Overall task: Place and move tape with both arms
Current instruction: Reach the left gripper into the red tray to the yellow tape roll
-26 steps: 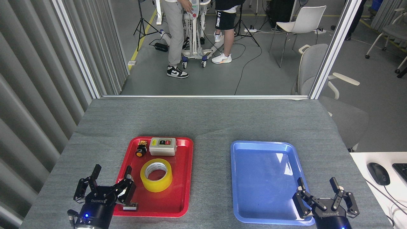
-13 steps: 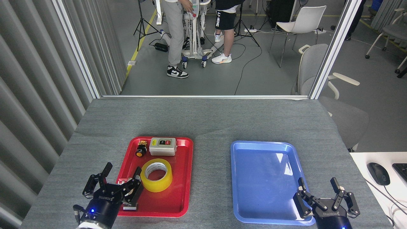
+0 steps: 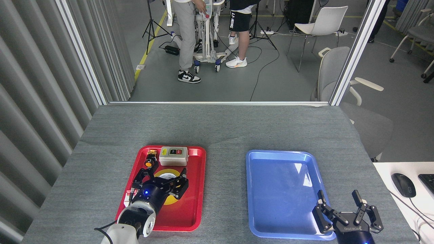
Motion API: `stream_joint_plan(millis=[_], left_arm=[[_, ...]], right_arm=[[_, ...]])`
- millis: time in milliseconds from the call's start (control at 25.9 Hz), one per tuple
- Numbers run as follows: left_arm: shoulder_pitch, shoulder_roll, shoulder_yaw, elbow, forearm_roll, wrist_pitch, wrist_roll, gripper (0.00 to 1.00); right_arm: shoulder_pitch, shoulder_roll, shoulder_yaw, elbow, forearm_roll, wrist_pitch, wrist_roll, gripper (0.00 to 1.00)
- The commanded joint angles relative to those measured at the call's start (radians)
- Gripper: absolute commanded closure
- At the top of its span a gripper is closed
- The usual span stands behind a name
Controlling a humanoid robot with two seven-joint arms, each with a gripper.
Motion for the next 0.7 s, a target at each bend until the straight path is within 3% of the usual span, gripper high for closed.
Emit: stream_joint_plan(millis=[0, 116, 464, 657], left_arm=[[-0.074, -0.001, -0.024, 0.066, -0.013, 0.031, -0.004, 0.00], [-0.120, 0.002, -0.022, 0.112, -0.001, 0.034, -0.002, 0.00], [-0.128, 0.039, -0.013, 0.178, 0.041, 0.031, -0.010, 0.00], [-0.171, 0.065, -0.015, 0.181, 0.048, 0.032, -0.143, 0.00]], right_arm=[[0.000, 0.002, 0.001, 0.001, 0.000, 0.000, 0.001, 0.00], [0.004, 0.003, 0.001, 0.001, 0.000, 0.000, 0.001, 0.00], [0.004, 0.002, 0.001, 0.001, 0.000, 0.000, 0.001, 0.00], [0.004, -0.003, 0.003, 0.001, 0.005, 0.000, 0.001, 0.00]])
